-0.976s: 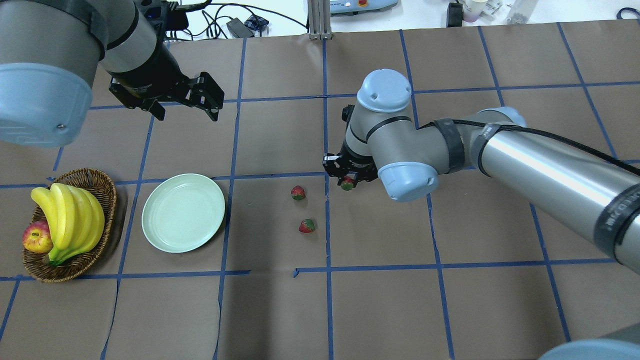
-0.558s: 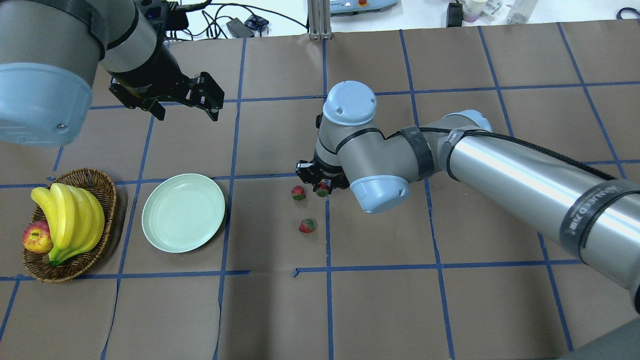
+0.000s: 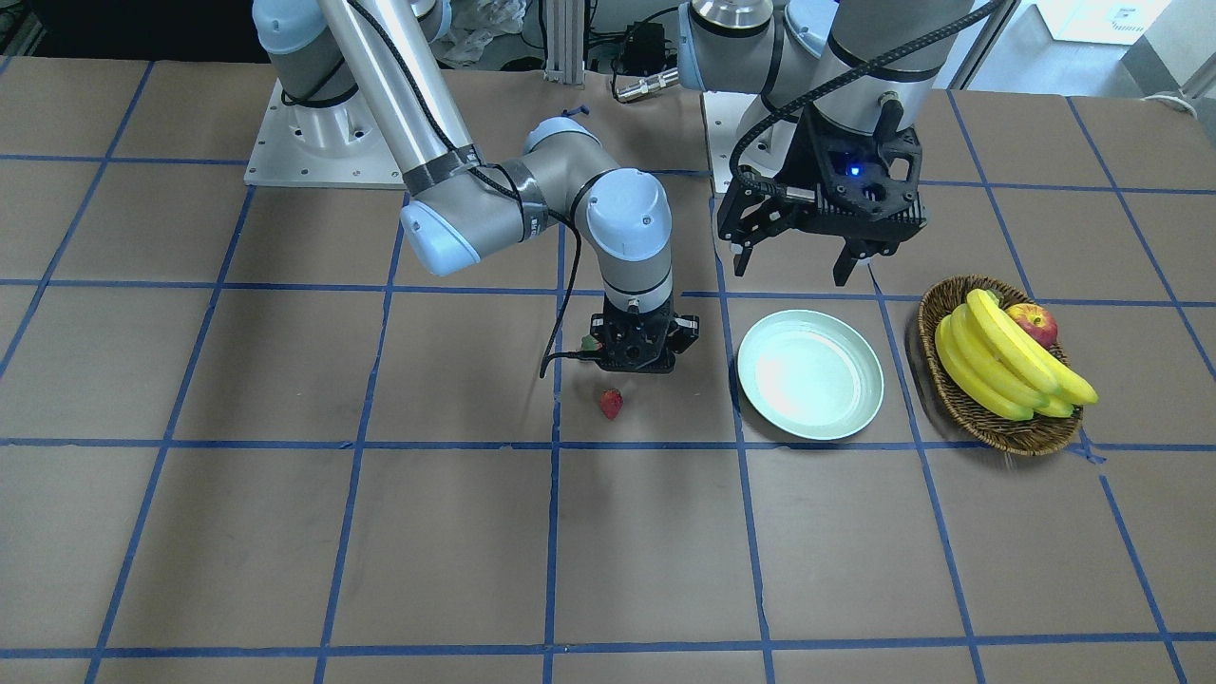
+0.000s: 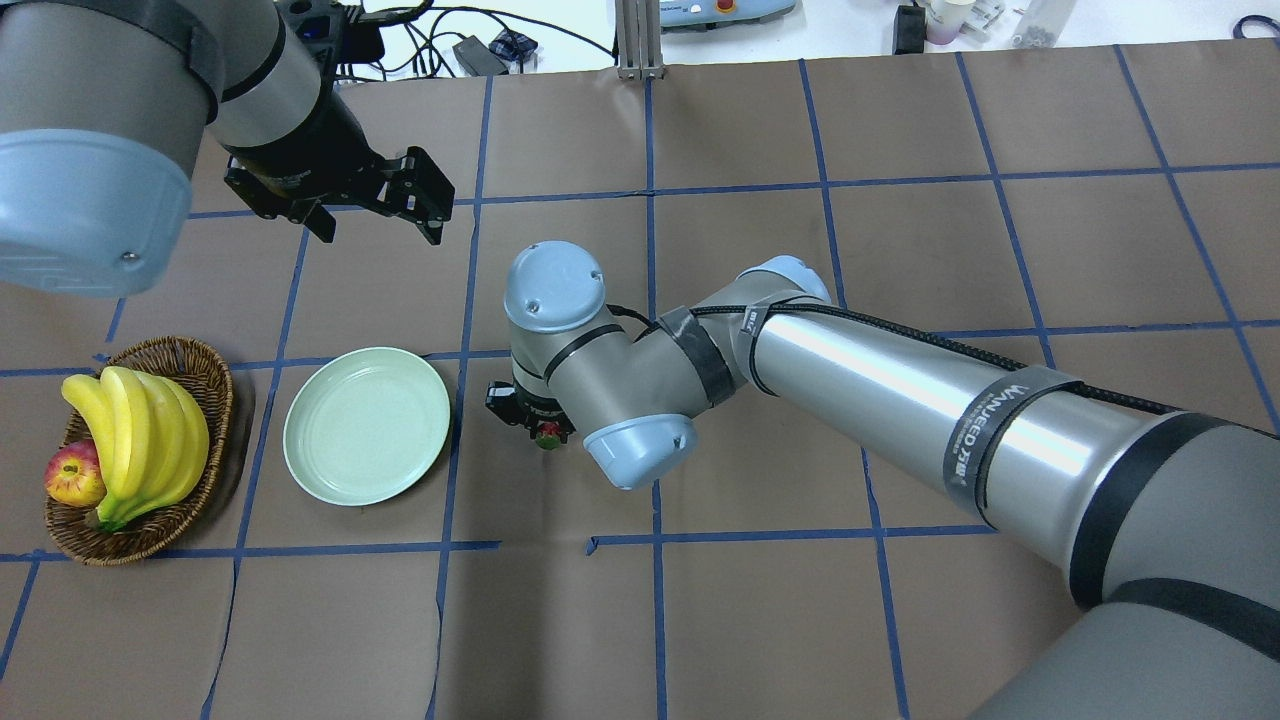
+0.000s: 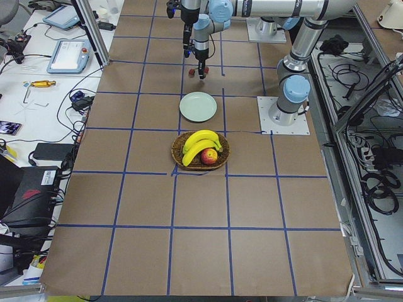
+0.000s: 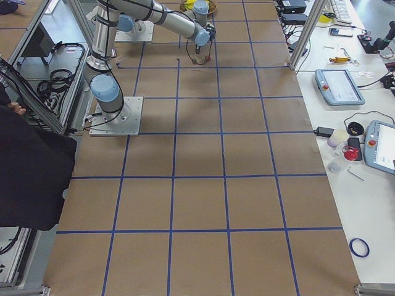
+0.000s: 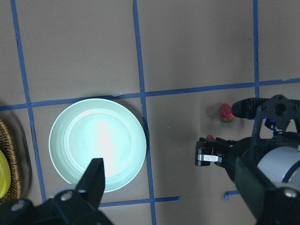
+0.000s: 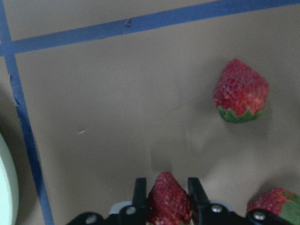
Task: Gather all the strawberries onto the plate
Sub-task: 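Carry it and set it down near the other two strawberries, then raise the right arm back while the left arm moves toward the strawberries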
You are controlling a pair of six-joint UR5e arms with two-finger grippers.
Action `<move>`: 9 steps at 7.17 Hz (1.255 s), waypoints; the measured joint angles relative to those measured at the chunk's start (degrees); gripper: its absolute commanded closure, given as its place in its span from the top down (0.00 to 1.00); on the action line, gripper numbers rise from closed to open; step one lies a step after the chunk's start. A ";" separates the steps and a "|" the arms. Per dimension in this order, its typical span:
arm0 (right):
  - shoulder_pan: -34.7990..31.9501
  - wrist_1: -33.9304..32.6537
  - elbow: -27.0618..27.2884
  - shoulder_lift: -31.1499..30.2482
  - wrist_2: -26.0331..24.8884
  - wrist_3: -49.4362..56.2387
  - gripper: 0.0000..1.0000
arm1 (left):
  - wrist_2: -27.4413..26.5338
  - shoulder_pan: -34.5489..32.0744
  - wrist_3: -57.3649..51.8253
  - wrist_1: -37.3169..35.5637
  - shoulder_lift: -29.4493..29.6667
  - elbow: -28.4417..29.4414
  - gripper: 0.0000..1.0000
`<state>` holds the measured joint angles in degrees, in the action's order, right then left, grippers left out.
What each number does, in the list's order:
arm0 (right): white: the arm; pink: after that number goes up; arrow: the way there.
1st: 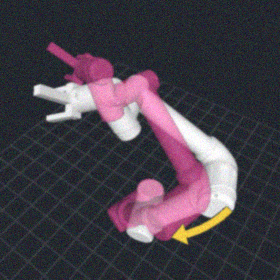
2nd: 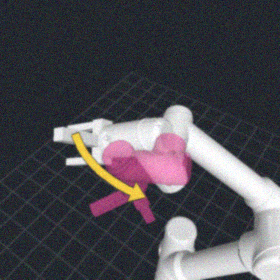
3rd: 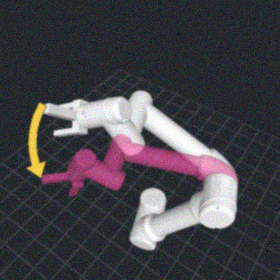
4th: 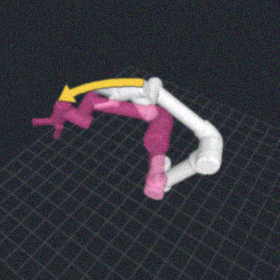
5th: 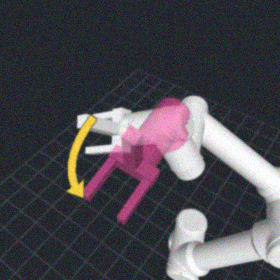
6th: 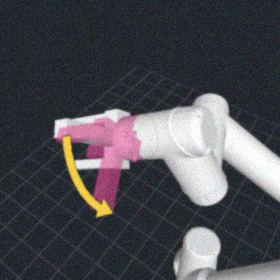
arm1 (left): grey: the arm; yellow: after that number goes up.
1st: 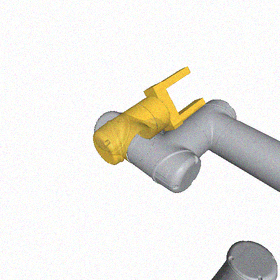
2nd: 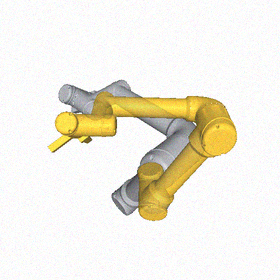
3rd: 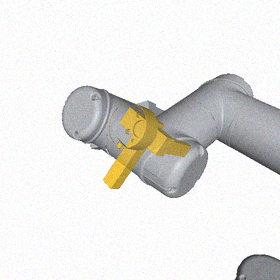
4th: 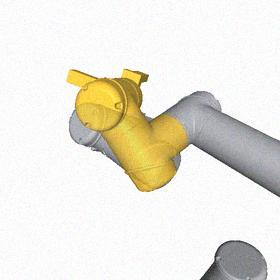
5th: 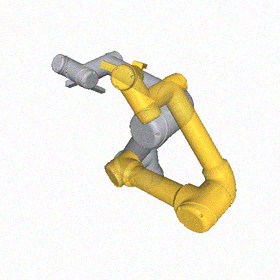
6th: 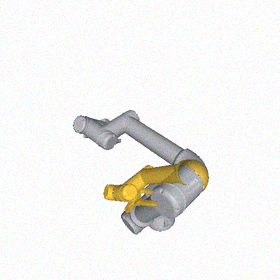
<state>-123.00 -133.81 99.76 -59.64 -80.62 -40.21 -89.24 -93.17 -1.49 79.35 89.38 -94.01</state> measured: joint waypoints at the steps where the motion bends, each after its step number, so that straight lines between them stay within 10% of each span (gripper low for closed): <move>1: -0.15 0.01 0.11 0.28 0.01 -0.06 1.00 | -0.09 -0.17 0.00 -0.02 0.00 -0.02 1.00; 4: 0.61 1.25 -0.64 -1.65 -1.28 1.75 1.00 | -0.14 -0.26 -0.06 0.02 0.03 -0.03 1.00; 9: 16.32 23.73 -0.80 -20.37 -8.53 14.50 1.00 | -0.68 -0.88 -0.94 0.05 0.34 -1.87 1.00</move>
<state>-106.68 -110.08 98.95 -80.00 -89.15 -25.71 -89.92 -94.05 -2.43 79.40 89.72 -95.88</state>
